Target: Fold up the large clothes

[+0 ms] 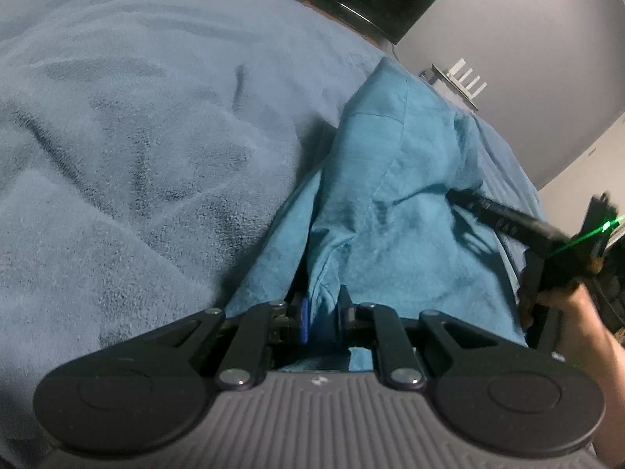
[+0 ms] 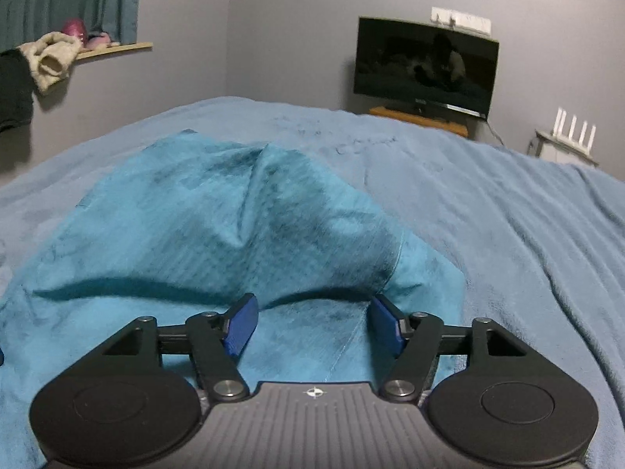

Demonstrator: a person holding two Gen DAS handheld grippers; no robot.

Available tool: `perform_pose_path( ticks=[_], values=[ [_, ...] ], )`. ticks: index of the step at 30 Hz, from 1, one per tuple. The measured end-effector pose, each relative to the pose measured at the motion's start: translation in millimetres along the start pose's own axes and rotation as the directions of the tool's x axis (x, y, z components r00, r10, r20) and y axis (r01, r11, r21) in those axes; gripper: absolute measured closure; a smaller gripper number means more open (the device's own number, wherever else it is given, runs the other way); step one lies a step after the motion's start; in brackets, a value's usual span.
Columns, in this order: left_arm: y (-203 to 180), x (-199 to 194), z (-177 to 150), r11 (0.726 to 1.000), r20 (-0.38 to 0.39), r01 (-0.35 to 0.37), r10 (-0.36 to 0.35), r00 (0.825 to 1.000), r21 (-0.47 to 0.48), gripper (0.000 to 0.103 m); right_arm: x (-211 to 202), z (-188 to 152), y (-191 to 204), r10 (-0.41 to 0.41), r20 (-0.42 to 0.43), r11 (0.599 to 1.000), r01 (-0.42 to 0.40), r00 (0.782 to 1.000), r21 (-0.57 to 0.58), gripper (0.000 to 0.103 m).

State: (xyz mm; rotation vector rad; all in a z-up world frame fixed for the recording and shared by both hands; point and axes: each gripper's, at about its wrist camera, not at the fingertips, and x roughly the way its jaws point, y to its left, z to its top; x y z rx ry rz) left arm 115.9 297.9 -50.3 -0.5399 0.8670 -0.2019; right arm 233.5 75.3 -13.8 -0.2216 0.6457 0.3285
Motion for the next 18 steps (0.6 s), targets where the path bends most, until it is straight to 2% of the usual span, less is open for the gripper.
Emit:
perform_pose_path(
  ticks=[1,2,4,6,8,10,12,18],
  values=[
    [-2,-1,-1,1.0,-0.001,0.0,0.0,1.0,0.011,0.093,-4,4,0,-0.004,0.007,1.0,0.004,1.0,0.01,0.039],
    [-2,-1,0,1.0,-0.002,0.002,-0.002,1.0,0.019,0.093,-12,9,0,-0.008,0.029,1.0,0.007,1.0,0.02,0.045],
    [-3,-1,0,1.0,-0.004,0.004,-0.004,1.0,0.031,0.093,-36,14,7,0.017,0.135,0.999,-0.022,0.991,0.038,0.045],
    [0,2,1,1.0,-0.009,0.009,-0.009,1.0,0.03,0.093,-43,19,21,0.049,0.187,0.999,-0.049,0.981,-0.006,0.042],
    [5,5,4,1.0,-0.01,0.022,-0.021,1.0,0.018,0.093,-27,30,39,0.097,0.14,0.994,-0.089,0.985,-0.064,0.047],
    [10,5,5,0.999,-0.009,0.031,-0.031,0.999,0.007,0.093,0,43,57,0.127,0.088,0.987,-0.117,0.988,-0.113,0.046],
    [11,5,5,0.999,-0.008,0.033,-0.033,0.999,0.005,0.093,28,53,73,0.1,0.03,0.985,-0.095,0.995,-0.148,0.047],
    [14,11,7,0.999,-0.01,0.035,-0.035,0.999,0.018,0.092,99,80,87,0.027,-0.084,0.991,-0.038,0.996,-0.132,0.051]
  ],
)
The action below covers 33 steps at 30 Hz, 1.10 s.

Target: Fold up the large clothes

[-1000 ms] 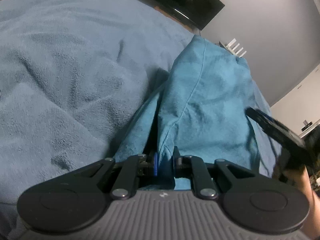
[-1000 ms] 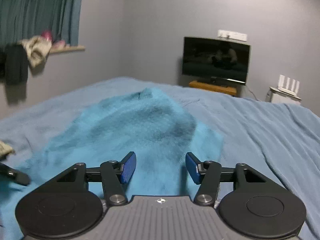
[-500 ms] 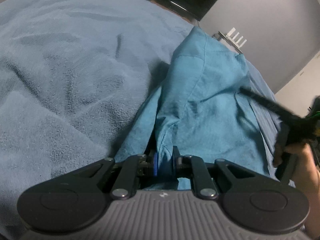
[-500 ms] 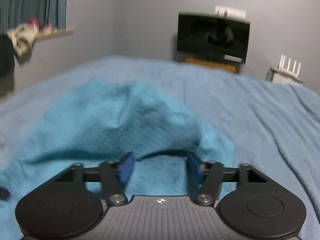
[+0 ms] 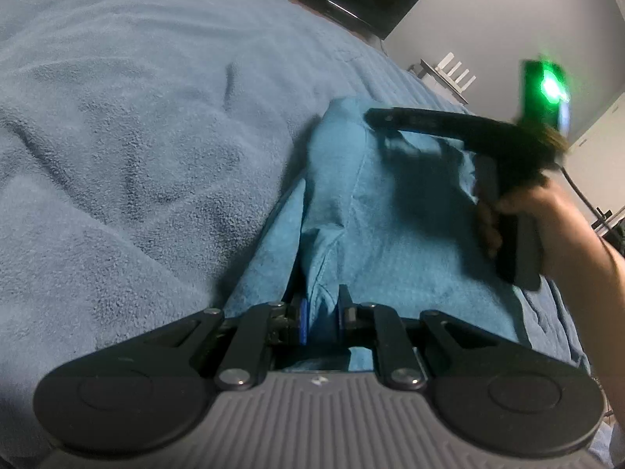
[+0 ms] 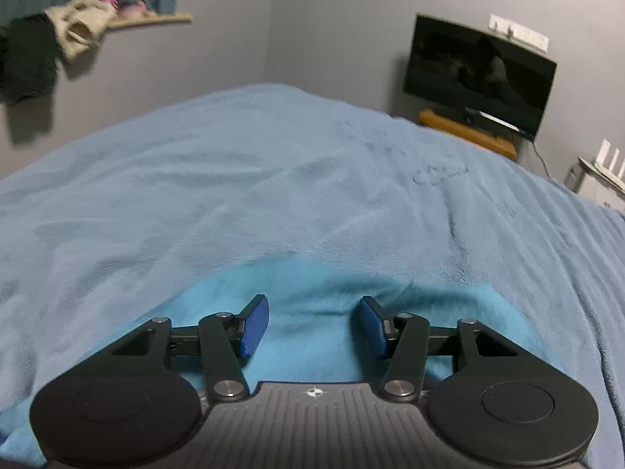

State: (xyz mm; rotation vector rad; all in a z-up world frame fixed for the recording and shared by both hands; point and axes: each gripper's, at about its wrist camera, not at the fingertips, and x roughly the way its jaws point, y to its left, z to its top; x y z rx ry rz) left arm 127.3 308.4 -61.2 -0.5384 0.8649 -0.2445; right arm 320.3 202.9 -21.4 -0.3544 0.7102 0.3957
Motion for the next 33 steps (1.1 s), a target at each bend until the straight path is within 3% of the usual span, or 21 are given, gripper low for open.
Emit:
perform_pose_path(
  ticks=[5,8,11,16,19,22,24,26,29,33],
  values=[
    [6,5,-1,1.0,-0.007,0.02,-0.021,1.0,-0.007,0.092,26,4,3,-0.014,-0.051,0.999,0.015,0.999,0.029,0.051],
    [10,7,-3,0.999,-0.009,0.03,-0.03,0.999,-0.01,0.092,-1,-3,0,0.035,0.024,0.996,-0.037,0.999,0.086,0.048],
    [13,8,-2,0.999,-0.01,0.036,-0.036,0.999,-0.015,0.091,-54,-26,-4,0.059,0.12,0.994,-0.069,0.991,0.081,0.046],
    [9,7,-4,1.0,-0.005,0.022,-0.022,1.0,-0.002,0.091,-138,-95,-4,0.099,0.229,0.995,-0.102,0.968,0.001,0.038],
    [5,5,-7,1.0,0.0,0.005,-0.005,1.0,0.009,0.088,-178,-144,6,0.13,0.224,0.991,-0.12,0.966,-0.056,0.037],
    [-2,4,-8,0.999,0.005,-0.028,0.028,1.0,0.043,0.085,-198,-178,13,0.064,0.182,0.992,-0.042,0.981,-0.122,0.022],
    [-7,3,-9,0.996,0.011,-0.051,0.05,0.999,0.078,0.084,-192,-182,-5,0.02,0.155,0.999,-0.013,0.988,-0.045,0.012],
    [-14,0,-9,0.989,0.027,-0.079,0.076,0.997,0.124,0.081,-186,-175,-35,0.031,0.105,0.991,-0.045,0.994,0.126,0.008],
    [-25,-7,-12,0.975,0.057,-0.121,0.112,0.992,0.186,0.073,-159,-174,-93,0.136,0.065,0.892,-0.15,0.989,0.427,0.004],
    [-25,-8,-12,0.973,0.053,-0.131,0.123,0.991,0.191,0.068,-107,-184,-149,0.319,0.086,0.681,-0.292,0.944,0.671,0.0]
  ],
)
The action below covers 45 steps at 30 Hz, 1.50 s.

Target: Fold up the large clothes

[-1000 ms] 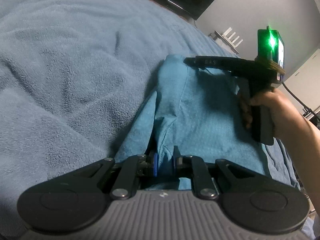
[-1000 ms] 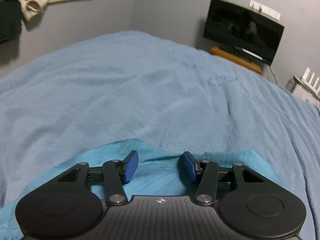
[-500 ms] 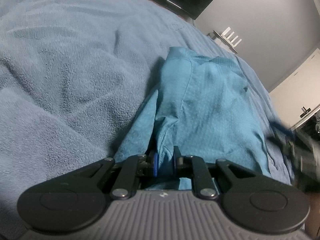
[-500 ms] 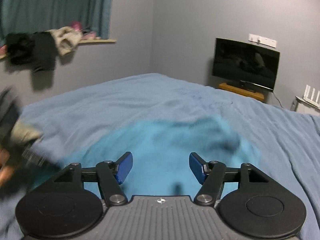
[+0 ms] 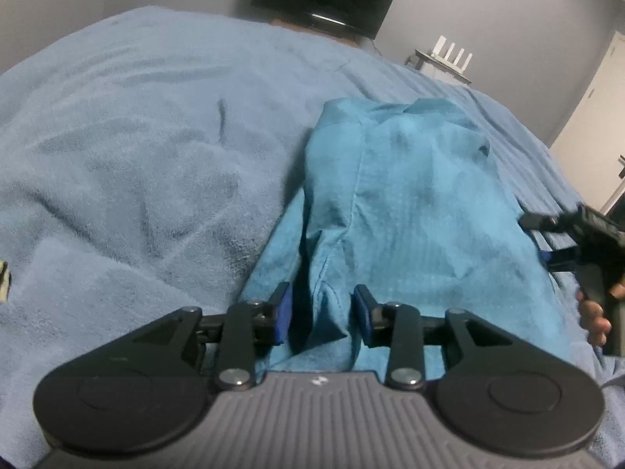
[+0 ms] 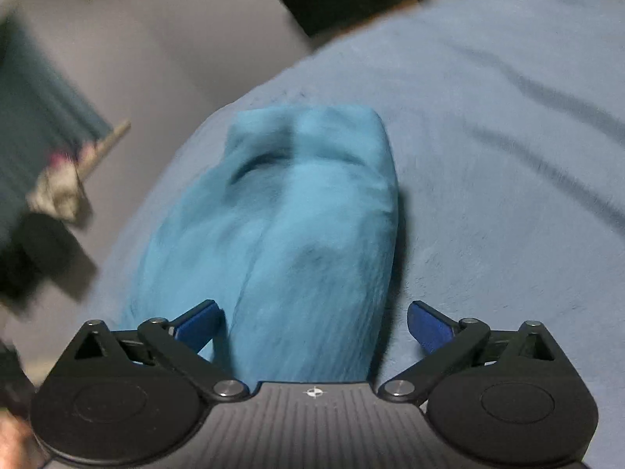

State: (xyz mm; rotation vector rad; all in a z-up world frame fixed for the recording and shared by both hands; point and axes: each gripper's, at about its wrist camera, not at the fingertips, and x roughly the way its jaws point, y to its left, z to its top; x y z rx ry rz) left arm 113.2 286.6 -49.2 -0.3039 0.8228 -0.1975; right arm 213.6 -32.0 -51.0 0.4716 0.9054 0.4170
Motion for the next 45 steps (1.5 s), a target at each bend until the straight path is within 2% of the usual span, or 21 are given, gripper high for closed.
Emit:
perform_pose_path(
  ticks=[3,11,13,15,17,18,22,24,26,28,31,32,33,36,38,40,42,44,45],
  values=[
    [10,2,-1,0.999,-0.014,0.023,-0.023,1.0,-0.043,0.068,24,13,-23,0.085,-0.025,0.992,-0.082,0.996,0.1,0.0],
    [18,15,0,0.993,-0.04,0.045,-0.05,0.998,-0.109,0.066,89,34,-45,0.234,-0.032,0.962,-0.227,0.972,0.154,0.0],
    [17,16,-1,0.992,-0.035,0.05,-0.054,0.998,-0.117,0.066,96,40,-42,0.232,-0.01,0.968,-0.23,0.973,0.097,0.011],
    [12,21,2,0.984,-0.032,0.094,-0.1,0.995,-0.148,0.066,91,52,-38,0.239,0.019,0.971,-0.24,0.971,0.02,0.03],
    [-1,28,4,0.983,-0.029,0.121,-0.126,0.992,-0.135,0.066,81,66,-33,0.276,0.033,0.961,-0.275,0.96,-0.042,0.039],
    [-10,32,5,0.987,-0.033,0.12,-0.124,0.992,-0.108,0.066,75,79,-29,0.283,0.038,0.957,-0.279,0.958,-0.086,0.039],
    [-41,45,8,0.996,-0.036,0.088,-0.087,0.996,0.023,0.066,59,135,-22,0.246,0.06,0.947,-0.227,0.967,-0.226,0.041],
    [-47,49,8,0.997,-0.014,0.049,-0.049,0.999,0.066,0.066,48,169,-25,0.201,0.077,0.952,-0.176,0.977,-0.252,0.041],
    [-47,55,7,0.997,-0.015,0.037,-0.036,0.999,0.064,0.066,41,194,-35,0.169,0.076,0.958,-0.145,0.983,-0.248,0.04],
    [-46,63,7,0.998,-0.035,0.041,-0.04,0.999,0.051,0.066,47,214,-53,0.141,0.05,0.967,-0.127,0.989,-0.222,0.036],
    [-53,77,4,0.994,-0.063,0.014,-0.008,0.998,0.106,0.066,76,226,-74,0.044,0.011,0.982,-0.041,0.999,-0.186,0.013],
    [-55,80,4,0.992,-0.072,0.003,0.006,0.997,0.123,0.066,83,224,-76,-0.009,0.012,0.98,0.011,1.0,-0.2,0.004],
    [-57,84,3,0.989,-0.082,-0.005,0.017,0.996,0.145,0.066,86,220,-77,-0.059,0.025,0.974,0.063,0.998,-0.217,0.0],
    [-54,84,4,0.987,-0.082,0.0,0.014,0.997,0.163,0.066,68,207,-80,-0.103,0.088,0.959,0.122,0.991,-0.255,0.0],
    [-48,82,6,0.99,-0.075,0.017,-0.007,0.997,0.139,0.066,43,190,-78,-0.156,0.163,0.947,0.194,0.974,-0.255,0.0],
    [-43,75,5,0.992,-0.063,0.025,-0.018,0.998,0.12,0.066,12,161,-73,-0.171,0.224,0.934,0.23,0.96,-0.274,0.0],
    [-42,70,3,0.993,-0.057,0.027,-0.021,0.998,0.115,0.066,-14,131,-63,-0.224,0.266,0.911,0.298,0.938,-0.284,0.0],
    [-50,62,0,0.991,-0.041,0.028,-0.022,0.999,0.129,0.062,-36,98,-54,-0.263,0.288,0.896,0.344,0.921,-0.281,0.0],
    [-55,58,-1,0.99,-0.03,0.02,-0.016,0.999,0.141,0.058,-43,71,-48,-0.278,0.285,0.888,0.359,0.917,-0.289,0.0]
  ],
)
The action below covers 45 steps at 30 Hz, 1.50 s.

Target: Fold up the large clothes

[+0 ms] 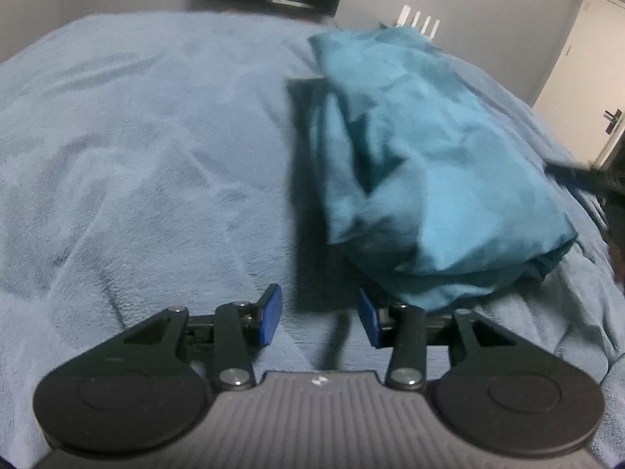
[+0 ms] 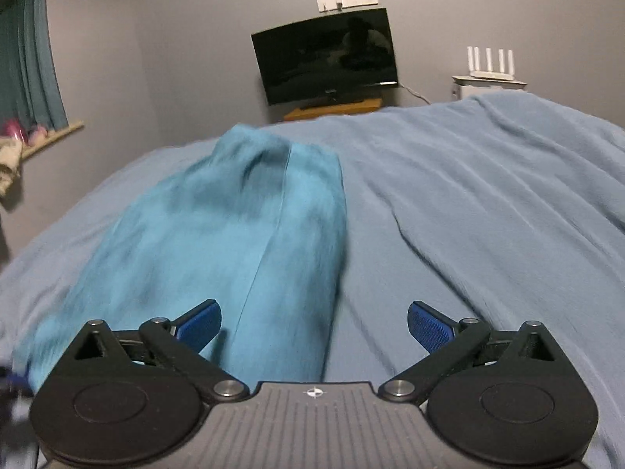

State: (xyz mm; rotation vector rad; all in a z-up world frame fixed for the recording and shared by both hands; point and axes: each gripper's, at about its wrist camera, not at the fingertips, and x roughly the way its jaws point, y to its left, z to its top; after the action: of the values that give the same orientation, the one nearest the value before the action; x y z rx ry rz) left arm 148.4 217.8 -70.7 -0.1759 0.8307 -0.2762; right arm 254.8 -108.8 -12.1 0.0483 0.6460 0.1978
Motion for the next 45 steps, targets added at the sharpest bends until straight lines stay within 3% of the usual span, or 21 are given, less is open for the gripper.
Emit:
perform_pose_path(
  ticks=[3,5,9,14,17,20,22,25,31,37,45],
  values=[
    [-26,-17,-1,0.999,0.043,-0.045,0.044,0.998,0.017,0.028,-40,-29,22,-0.048,-0.005,0.999,0.048,0.999,0.002,0.0],
    [-44,-33,0,0.998,0.092,-0.059,0.057,0.994,0.018,0.025,-59,-46,25,-0.058,-0.041,0.997,0.06,0.997,0.041,0.0],
    [-80,-57,-8,0.995,0.146,-0.096,0.1,0.984,-0.031,0.004,-88,-79,52,-0.036,-0.102,0.997,0.042,0.994,0.059,0.0],
    [-140,-59,-20,0.983,0.15,-0.181,0.174,0.973,0.033,0.003,-109,-110,89,-0.111,-0.097,0.989,0.101,0.989,-0.109,0.0],
    [-163,-59,-35,0.964,0.158,-0.258,0.246,0.956,0.066,0.0,-112,-123,99,-0.132,-0.108,0.983,0.117,0.985,-0.142,0.0],
    [-172,-40,-41,0.944,0.095,-0.307,0.297,0.95,0.123,0.0,-113,-135,106,-0.159,-0.083,0.97,0.14,0.984,-0.2,0.0],
    [-163,-24,-42,0.943,0.022,-0.319,0.319,0.948,0.099,0.0,-108,-139,108,-0.177,-0.06,0.962,0.16,0.982,-0.223,0.0],
    [-145,-4,-42,0.951,-0.078,-0.306,0.308,0.948,0.035,0.0,-95,-142,104,-0.194,-0.064,0.961,0.176,0.979,-0.213,0.0],
    [-143,7,-47,0.951,-0.081,-0.305,0.308,0.948,0.044,0.0,-73,-143,82,-0.189,-0.144,0.98,0.177,0.971,-0.096,0.0],
    [-143,32,-50,0.937,-0.136,-0.336,0.347,0.928,0.096,0.0,-60,-144,71,-0.167,-0.214,0.986,0.163,0.962,-0.039,0.0],
    [-147,19,-47,0.934,-0.068,-0.348,0.353,0.933,0.08,0.0,-71,-143,76,-0.164,-0.152,0.986,0.158,0.975,-0.05,0.0]
  ],
)
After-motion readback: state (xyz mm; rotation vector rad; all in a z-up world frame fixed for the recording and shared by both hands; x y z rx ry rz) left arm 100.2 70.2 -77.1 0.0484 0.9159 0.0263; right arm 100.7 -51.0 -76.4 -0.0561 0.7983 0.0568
